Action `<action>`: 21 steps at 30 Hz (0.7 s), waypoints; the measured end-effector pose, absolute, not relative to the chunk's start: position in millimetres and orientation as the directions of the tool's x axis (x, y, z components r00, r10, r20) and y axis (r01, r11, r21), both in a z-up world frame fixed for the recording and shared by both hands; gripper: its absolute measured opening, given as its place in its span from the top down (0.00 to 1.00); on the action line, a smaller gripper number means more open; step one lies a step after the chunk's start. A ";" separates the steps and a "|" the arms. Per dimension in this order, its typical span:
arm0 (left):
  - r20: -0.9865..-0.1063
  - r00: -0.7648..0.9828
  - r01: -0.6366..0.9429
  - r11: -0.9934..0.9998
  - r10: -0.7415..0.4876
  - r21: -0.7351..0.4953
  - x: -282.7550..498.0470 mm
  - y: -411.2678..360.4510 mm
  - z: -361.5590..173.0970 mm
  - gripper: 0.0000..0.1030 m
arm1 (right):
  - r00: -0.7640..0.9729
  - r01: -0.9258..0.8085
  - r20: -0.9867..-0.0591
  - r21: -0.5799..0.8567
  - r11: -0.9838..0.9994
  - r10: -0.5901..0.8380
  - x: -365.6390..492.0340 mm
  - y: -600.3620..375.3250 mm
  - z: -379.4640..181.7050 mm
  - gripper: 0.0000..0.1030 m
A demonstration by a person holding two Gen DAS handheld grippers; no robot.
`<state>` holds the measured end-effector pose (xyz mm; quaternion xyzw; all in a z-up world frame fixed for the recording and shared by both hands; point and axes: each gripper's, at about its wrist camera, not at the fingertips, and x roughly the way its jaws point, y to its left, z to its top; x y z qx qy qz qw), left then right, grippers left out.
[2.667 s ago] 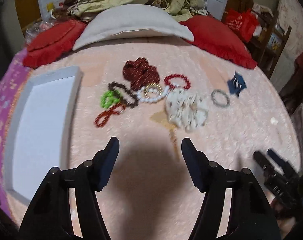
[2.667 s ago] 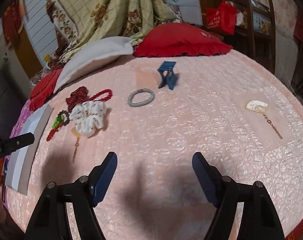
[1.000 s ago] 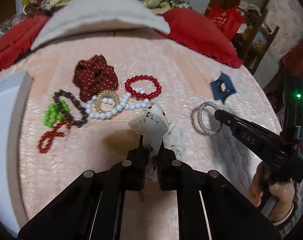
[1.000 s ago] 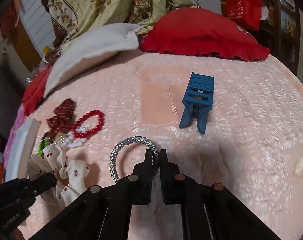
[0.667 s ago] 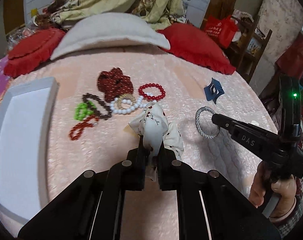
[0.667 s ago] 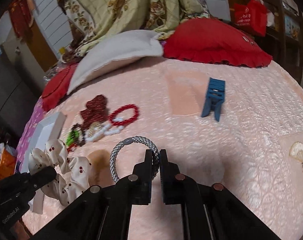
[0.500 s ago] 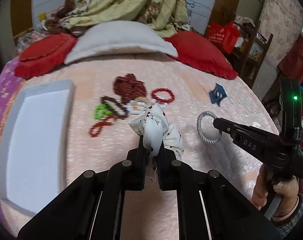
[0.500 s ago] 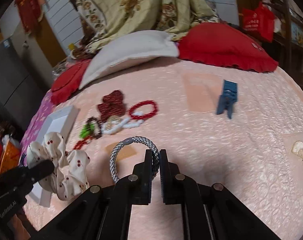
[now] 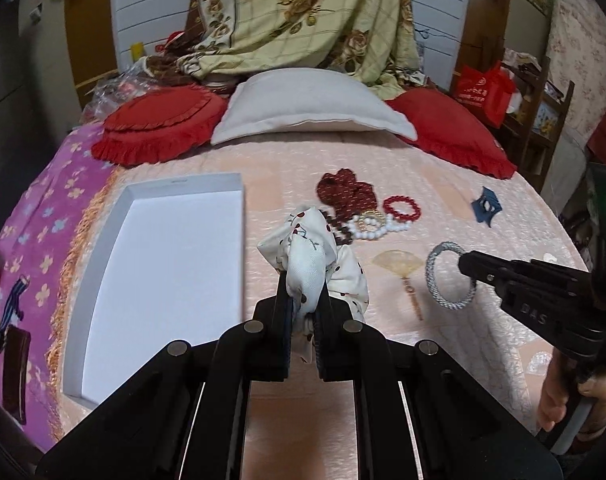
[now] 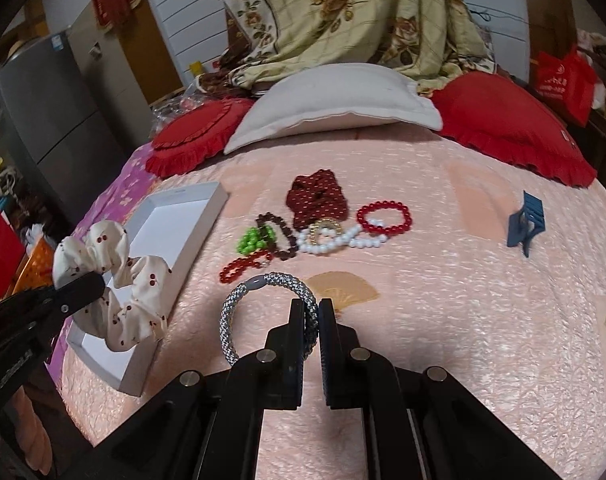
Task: Organize jewelry
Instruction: 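Carry the scrunchie and bangle into the white tray and open both grippers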
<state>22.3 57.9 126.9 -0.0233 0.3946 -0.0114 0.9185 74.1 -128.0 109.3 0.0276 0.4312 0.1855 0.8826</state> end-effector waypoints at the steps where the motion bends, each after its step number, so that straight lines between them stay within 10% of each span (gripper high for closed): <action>1: -0.725 0.688 -0.010 0.999 -0.029 -0.049 23.2 64.1 125.7 0.93 | 0.557 -0.308 -0.753 0.204 0.929 0.351 73.4 -124.5 110.1 0.94; 21: -0.785 0.610 -0.227 0.973 0.113 -0.037 118.4 227.6 97.3 0.93 | 0.435 -0.476 -0.769 0.244 0.845 0.468 149.8 29.0 116.6 0.94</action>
